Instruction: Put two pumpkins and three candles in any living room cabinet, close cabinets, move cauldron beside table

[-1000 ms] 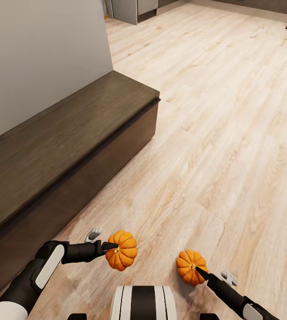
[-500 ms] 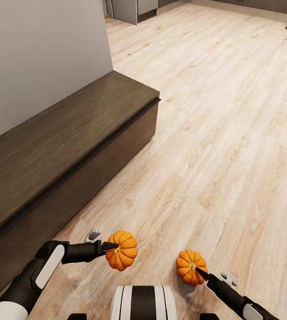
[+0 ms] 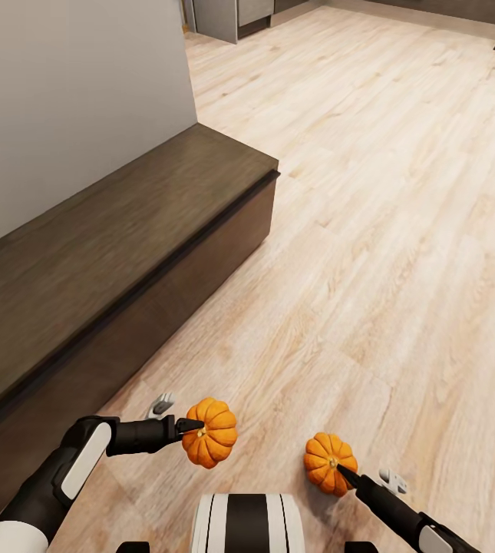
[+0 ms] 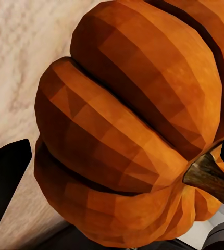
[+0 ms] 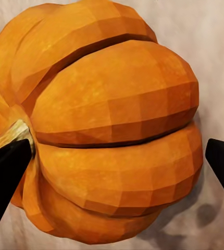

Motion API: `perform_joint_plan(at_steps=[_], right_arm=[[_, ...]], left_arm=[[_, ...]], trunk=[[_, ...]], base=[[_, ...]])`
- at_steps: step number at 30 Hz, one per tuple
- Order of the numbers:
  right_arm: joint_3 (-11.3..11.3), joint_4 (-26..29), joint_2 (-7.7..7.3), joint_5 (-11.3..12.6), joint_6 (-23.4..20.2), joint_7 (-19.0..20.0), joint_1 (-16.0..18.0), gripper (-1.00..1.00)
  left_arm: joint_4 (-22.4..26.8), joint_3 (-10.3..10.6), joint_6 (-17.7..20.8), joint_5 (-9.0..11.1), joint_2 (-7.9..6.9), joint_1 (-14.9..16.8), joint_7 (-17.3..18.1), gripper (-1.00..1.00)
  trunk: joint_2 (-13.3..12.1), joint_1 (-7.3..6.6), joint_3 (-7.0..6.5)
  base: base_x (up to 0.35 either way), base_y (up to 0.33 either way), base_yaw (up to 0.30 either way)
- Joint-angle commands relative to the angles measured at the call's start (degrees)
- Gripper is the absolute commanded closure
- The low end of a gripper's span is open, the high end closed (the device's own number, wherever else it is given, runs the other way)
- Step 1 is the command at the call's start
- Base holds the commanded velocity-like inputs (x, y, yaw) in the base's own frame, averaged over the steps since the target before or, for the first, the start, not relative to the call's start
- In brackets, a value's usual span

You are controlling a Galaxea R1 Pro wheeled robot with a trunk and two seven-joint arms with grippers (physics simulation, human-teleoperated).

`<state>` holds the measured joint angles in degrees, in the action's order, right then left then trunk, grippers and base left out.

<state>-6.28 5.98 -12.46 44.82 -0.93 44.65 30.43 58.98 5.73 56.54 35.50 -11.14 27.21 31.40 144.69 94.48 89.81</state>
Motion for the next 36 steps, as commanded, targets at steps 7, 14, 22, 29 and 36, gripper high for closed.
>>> perform_joint_plan(at_steps=[7, 14, 22, 29, 36], right_arm=[[0.4, 0.0, -0.02, 0.6, -0.1, -3.2, 0.1, 1.00], [0.4, 0.0, -0.02, 0.6, -0.1, -3.2, 0.1, 1.00], [0.4, 0.0, -0.07, 0.6, -0.1, -3.1, 0.1, 1.00], [0.4, 0.0, -0.10, 0.6, -0.1, -3.1, 0.1, 1.00], [0.4, 0.0, -0.11, 0.6, -0.1, -3.1, 0.1, 1.00]], left_arm=[[0.0, 0.1, 0.1, -0.1, -0.03, 0.0, 0.2, 1.00], [0.0, 0.1, 0.1, -0.1, -0.03, 0.0, 0.2, 1.00], [0.0, 0.1, 0.1, -0.1, -0.03, 0.0, 0.2, 1.00], [0.1, 0.1, 0.1, -0.1, -0.03, 0.0, 0.2, 1.00], [0.1, 0.1, 0.1, 0.0, -0.03, 0.0, 0.2, 1.00]], trunk=[[0.0, 0.00, 0.03], [0.0, 0.00, 0.03], [0.0, 0.00, 0.03], [-0.1, -0.13, -1.08], [-0.2, -0.31, -2.63]], base=[[0.000, 0.000, 0.000], [0.000, 0.000, 0.000], [0.000, 0.000, 0.000], [0.000, 0.000, 0.000], [0.000, 0.000, 0.000]])
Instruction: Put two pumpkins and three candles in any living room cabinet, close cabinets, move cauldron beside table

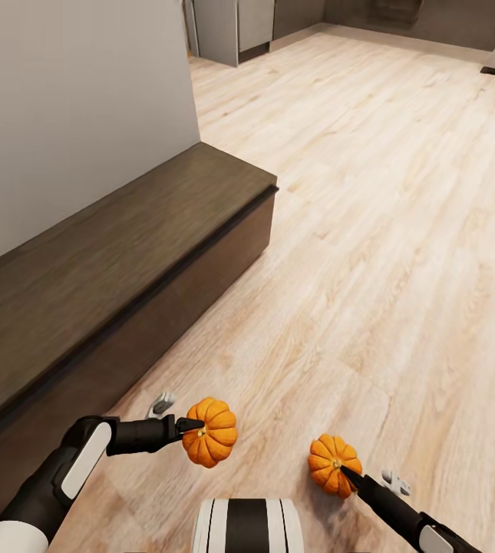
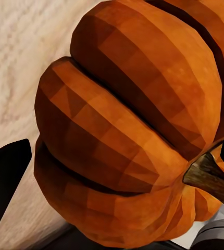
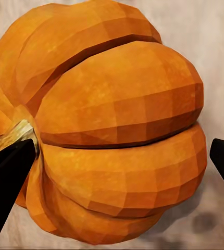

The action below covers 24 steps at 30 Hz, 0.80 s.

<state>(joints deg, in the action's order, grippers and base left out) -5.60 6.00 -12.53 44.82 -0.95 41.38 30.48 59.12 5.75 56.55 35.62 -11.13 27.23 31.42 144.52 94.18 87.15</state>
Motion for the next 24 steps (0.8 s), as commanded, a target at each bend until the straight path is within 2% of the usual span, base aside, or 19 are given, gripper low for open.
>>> perform_joint_plan(at_steps=[1, 12, 17, 24], right_arm=[[-0.3, 0.0, -0.02, 0.6, -0.1, 0.2, 0.0, 1.00], [-0.3, 0.0, -0.03, 0.7, -0.2, 0.6, 0.0, 1.00], [-0.3, 0.1, -0.08, 0.7, -0.2, 1.0, 0.0, 1.00], [-0.3, 0.1, -0.04, 0.7, -0.4, 0.6, 0.0, 1.00]], left_arm=[[0.0, 0.1, 0.1, -0.1, -0.04, 0.0, 0.2, 1.00], [-0.1, 0.1, 0.2, -0.1, -0.04, 0.0, 0.2, 1.00], [-0.1, 0.0, 0.1, 0.0, -0.04, 0.0, 0.2, 1.00], [-0.1, 0.0, 0.1, -0.2, 0.05, 0.0, -0.1, 1.00]], trunk=[[0.0, -0.03, -0.20], [-0.2, -0.32, -2.63], [-0.2, -0.44, -3.74], [-0.3, -0.62, -5.29]], base=[[0.000, 0.000, 0.000], [-0.001, 0.000, 0.000], [-0.161, 0.017, 0.000], [-0.028, 0.003, 0.000]])
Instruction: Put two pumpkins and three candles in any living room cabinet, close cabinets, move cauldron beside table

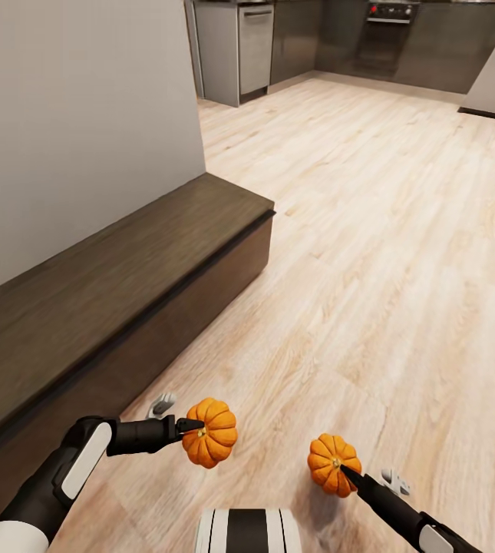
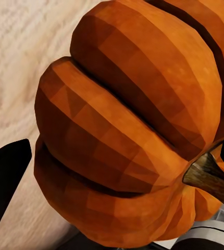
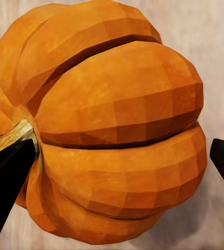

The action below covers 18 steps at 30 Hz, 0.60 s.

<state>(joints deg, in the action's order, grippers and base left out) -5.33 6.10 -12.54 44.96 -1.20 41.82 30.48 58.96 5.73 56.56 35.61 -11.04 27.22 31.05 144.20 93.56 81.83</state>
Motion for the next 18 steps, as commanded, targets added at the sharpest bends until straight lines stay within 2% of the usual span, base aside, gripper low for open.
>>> perform_joint_plan(at_steps=[1, 11, 18], right_arm=[[-0.6, 0.0, -0.03, 0.6, -0.1, 0.1, 0.0, 1.00], [-0.6, 0.0, -0.03, 0.6, 0.1, -0.1, 0.0, 1.00], [-0.6, 0.2, 0.00, 0.5, 0.1, -0.2, 0.0, 1.00]], left_arm=[[0.0, 0.1, 0.1, -0.2, -0.03, 0.0, 0.2, 1.00], [0.0, 0.2, 0.1, -0.8, 0.07, 0.0, 0.0, 1.00], [0.0, 1.7, -0.2, -1.0, 0.14, 0.0, -0.8, 1.00]], trunk=[[0.0, -0.03, -0.19], [-0.1, -0.29, -2.41], [-0.2, -0.47, -3.96]], base=[[-0.003, 0.000, 0.000], [0.000, 0.000, 0.000], [0.000, 0.000, 0.000]])
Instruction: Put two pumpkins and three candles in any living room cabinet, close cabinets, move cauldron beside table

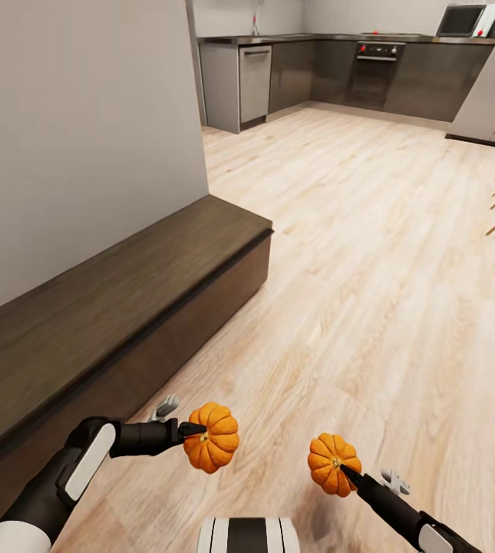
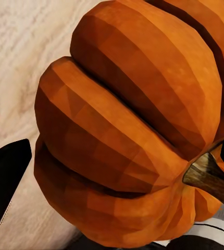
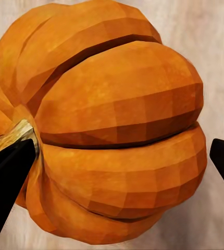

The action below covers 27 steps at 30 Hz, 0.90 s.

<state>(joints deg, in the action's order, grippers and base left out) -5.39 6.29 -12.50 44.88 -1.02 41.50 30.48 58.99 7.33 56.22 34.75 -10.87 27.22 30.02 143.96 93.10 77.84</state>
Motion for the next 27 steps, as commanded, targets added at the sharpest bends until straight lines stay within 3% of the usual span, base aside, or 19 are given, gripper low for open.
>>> perform_joint_plan(at_steps=[1, 5, 8, 27], right_arm=[[-0.5, 0.0, -0.01, 0.6, -0.1, 0.2, 0.0, 1.00], [-0.5, 0.1, 0.02, 0.6, -0.1, 0.2, 0.0, 1.00], [-0.5, 0.3, 0.02, 0.6, 0.0, 0.1, 0.0, 1.00], [-0.5, 0.4, 0.02, 0.5, 0.0, 0.0, 0.0, 1.00]], left_arm=[[0.0, 0.2, 0.1, -0.1, 0.51, 0.0, -2.3, 1.00], [0.1, 0.2, 0.1, 0.1, 2.52, 0.0, -7.2, 1.00], [0.2, 0.2, 0.1, -0.1, 3.36, 0.0, -9.0, 1.00], [0.7, 0.2, 0.1, -0.4, 3.62, 0.0, -9.7, 1.00]], trunk=[[0.0, -0.03, -0.19], [-0.1, -0.14, -1.08], [-0.1, -0.21, -1.74], [-0.3, -0.70, -5.95]], base=[[0.000, 0.000, 0.000], [0.000, 0.000, 0.000], [0.000, 0.000, 0.000], [-0.066, 0.000, 0.000]])
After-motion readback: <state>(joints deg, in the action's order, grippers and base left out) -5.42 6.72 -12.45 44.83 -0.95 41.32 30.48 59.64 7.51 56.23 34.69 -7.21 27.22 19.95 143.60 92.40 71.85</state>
